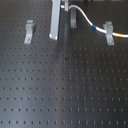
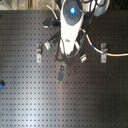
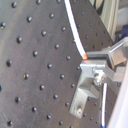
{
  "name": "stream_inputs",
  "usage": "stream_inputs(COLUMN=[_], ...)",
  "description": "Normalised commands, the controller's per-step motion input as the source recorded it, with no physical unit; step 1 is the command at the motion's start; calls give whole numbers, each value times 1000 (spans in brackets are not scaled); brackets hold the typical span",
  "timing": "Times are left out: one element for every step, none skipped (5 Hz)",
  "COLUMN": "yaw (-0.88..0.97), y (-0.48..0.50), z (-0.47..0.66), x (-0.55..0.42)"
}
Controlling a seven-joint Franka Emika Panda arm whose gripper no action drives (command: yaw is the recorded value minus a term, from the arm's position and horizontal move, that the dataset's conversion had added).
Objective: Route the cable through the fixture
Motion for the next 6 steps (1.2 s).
stream_inputs(yaw=[397,686,943,1000,987,989], y=[-184,-151,-108,1,28,24], z=[-299,129,219,206,106,30], x=[122,-60,-58,-30,-34,-24])
